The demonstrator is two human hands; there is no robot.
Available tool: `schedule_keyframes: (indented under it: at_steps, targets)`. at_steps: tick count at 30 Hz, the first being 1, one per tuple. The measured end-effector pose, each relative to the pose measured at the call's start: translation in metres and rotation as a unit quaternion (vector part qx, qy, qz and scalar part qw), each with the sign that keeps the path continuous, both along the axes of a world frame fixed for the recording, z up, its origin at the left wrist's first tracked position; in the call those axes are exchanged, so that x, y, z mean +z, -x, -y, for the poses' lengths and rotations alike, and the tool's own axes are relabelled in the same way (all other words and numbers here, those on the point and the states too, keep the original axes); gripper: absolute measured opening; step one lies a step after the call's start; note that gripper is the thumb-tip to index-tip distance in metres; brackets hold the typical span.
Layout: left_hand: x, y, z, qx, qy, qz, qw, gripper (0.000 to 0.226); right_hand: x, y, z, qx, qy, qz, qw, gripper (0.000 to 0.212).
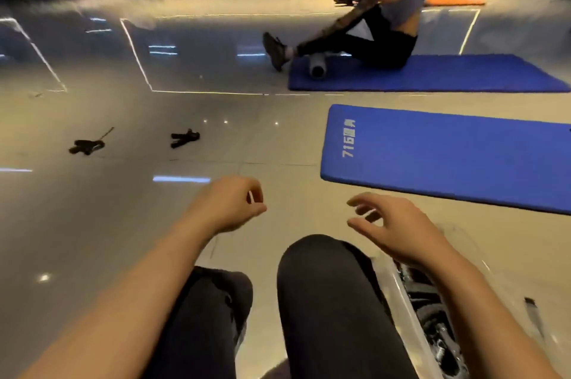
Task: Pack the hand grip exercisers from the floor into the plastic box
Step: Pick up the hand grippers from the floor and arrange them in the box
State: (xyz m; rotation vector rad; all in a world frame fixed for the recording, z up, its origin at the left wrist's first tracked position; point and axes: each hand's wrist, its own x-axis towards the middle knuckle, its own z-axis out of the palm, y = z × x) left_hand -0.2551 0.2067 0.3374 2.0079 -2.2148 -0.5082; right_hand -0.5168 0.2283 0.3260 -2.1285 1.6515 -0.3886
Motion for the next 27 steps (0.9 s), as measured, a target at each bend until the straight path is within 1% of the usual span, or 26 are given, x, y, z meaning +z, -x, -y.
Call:
schedule_keyframes:
  at_steps: [3,5,7,8,9,12,14,16,18,20,23,25,27]
  targets:
    - [-0.014,-0.057,-0.012,0.113,0.044,-0.022,0.992,0.009,0.022,-0.077,0.028,0.092,-0.002,0.017,0.996,0.034]
    - [-0.030,-0.094,-0.023,0.166,0.024,0.002,0.986,0.009,0.023,-0.130,0.051,0.147,-0.009,0.007,0.989,0.034]
    - [-0.040,-0.130,-0.032,0.177,-0.010,0.029,0.984,0.012,0.013,-0.186,0.076,0.199,-0.008,-0.017,0.980,0.033]
    - [-0.041,-0.150,-0.035,0.184,-0.014,0.023,0.983,0.012,0.006,-0.214,0.088,0.223,-0.005,-0.031,0.974,0.032]
    - [-0.041,-0.170,-0.039,0.203,-0.017,-0.001,0.979,0.011,0.000,-0.241,0.098,0.244,0.000,-0.045,0.969,0.031]
    - [-0.044,-0.228,-0.042,0.249,-0.043,-0.109,0.962,0.010,-0.012,-0.314,0.121,0.289,0.019,-0.068,0.955,0.028]
    - [-0.048,-0.256,-0.036,0.260,-0.054,-0.132,0.955,0.013,-0.011,-0.353,0.129,0.311,0.032,-0.085,0.946,0.029]
    - [-0.052,-0.276,-0.021,0.281,-0.019,-0.157,0.947,0.017,-0.004,-0.382,0.137,0.333,0.051,-0.113,0.935,0.031]
    - [-0.051,-0.285,0.001,0.289,0.007,-0.185,0.939,0.021,0.009,-0.392,0.145,0.343,0.048,-0.134,0.929,0.035]
    - [-0.044,-0.291,0.028,0.272,0.027,-0.177,0.945,0.025,0.025,-0.389,0.157,0.337,0.026,-0.154,0.929,0.039]
    - [-0.023,-0.299,0.065,0.233,0.077,-0.162,0.956,0.027,0.035,-0.371,0.180,0.295,0.036,-0.206,0.932,0.042]
    - [-0.015,-0.310,0.084,0.225,0.095,-0.154,0.957,0.026,0.029,-0.374,0.195,0.263,0.031,-0.197,0.944,0.039]
    - [-0.019,-0.327,0.097,0.238,0.089,-0.140,0.957,0.022,0.018,-0.395,0.205,0.247,0.025,-0.150,0.957,0.033]
